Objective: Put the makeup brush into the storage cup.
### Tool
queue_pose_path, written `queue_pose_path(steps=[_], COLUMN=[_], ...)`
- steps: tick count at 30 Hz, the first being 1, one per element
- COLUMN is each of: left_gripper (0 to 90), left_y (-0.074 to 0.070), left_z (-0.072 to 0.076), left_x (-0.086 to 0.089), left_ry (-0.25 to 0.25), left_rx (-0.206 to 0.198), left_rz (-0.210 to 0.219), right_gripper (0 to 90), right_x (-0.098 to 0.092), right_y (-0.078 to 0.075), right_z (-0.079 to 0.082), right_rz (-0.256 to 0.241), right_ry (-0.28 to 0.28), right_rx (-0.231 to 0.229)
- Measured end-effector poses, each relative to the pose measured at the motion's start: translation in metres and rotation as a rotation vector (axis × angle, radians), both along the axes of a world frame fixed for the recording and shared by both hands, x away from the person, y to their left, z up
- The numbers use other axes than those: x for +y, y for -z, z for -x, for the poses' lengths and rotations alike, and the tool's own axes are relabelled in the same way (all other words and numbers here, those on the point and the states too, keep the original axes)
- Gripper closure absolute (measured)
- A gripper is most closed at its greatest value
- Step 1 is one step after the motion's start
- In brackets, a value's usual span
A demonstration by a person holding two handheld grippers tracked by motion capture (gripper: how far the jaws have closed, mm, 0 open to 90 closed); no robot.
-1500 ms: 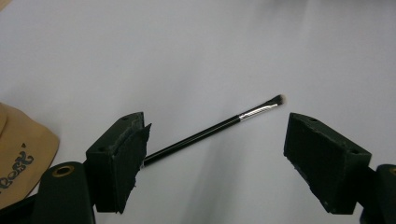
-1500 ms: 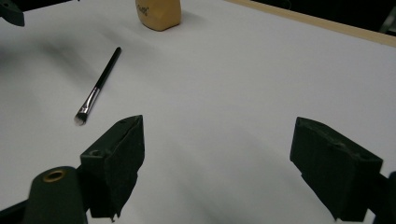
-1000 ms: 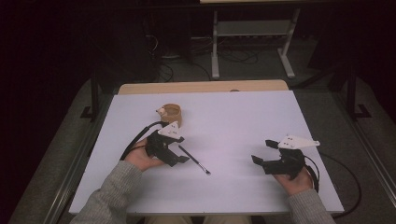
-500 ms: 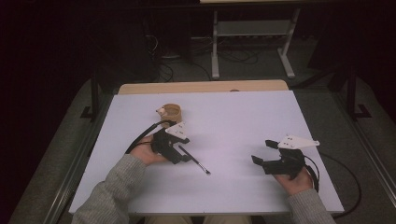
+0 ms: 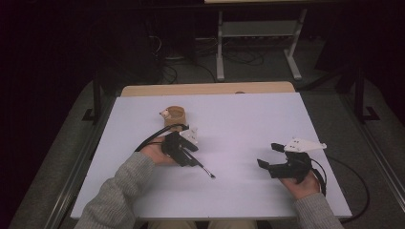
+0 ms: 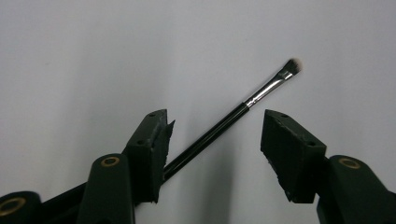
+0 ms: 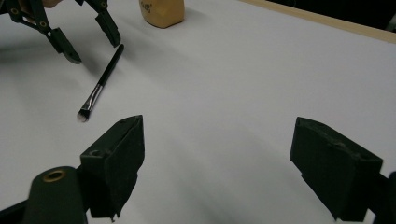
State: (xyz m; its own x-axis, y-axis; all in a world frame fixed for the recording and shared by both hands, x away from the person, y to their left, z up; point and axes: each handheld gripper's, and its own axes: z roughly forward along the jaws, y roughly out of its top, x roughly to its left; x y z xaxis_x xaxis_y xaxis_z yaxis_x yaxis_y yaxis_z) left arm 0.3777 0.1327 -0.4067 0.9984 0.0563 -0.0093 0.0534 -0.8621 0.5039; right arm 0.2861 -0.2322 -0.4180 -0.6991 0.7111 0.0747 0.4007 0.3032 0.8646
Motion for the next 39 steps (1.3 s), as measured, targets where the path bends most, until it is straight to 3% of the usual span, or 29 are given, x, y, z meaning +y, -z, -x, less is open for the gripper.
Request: queue_pose_path(steps=[12,20,25,29,35,39], left_gripper=[56.8,67.9,72.1,80.9,83.9,84.2], left_y=[0.01,0.015,0.017,0.017,0.015,0.014], left_z=[-0.006,-0.006,-0.007,-0.008,-0.008,-0.01], left_x=[-0.011,-0.016,-0.015,-0.016,-0.02,-0.023], left_ry=[0.068,0.14,0.176,0.207,0.21,0.186], left_rx=[0.019,0.023,0.024,0.011,0.014,0.035], left_rz=[-0.047,-0.084,-0.076,-0.087,-0.119,-0.139], right_gripper=[16.8,16.8,16.8,16.8,16.8,16.8], right_x=[0.0,-0.001,-0.001,-0.001,-0.002,-0.001], right_y=[0.0,0.0,0.0,0.0,0.0,0.001], right_z=[0.0,-0.001,0.0,0.0,0.0,0.0], right_rz=[0.0,0.0,-0.003,-0.004,-0.005,-0.004], right_ry=[-0.004,-0.005,-0.004,-0.004,-0.003,-0.004], right_rx=[0.002,0.0,-0.001,-0.002,0.0,0.002])
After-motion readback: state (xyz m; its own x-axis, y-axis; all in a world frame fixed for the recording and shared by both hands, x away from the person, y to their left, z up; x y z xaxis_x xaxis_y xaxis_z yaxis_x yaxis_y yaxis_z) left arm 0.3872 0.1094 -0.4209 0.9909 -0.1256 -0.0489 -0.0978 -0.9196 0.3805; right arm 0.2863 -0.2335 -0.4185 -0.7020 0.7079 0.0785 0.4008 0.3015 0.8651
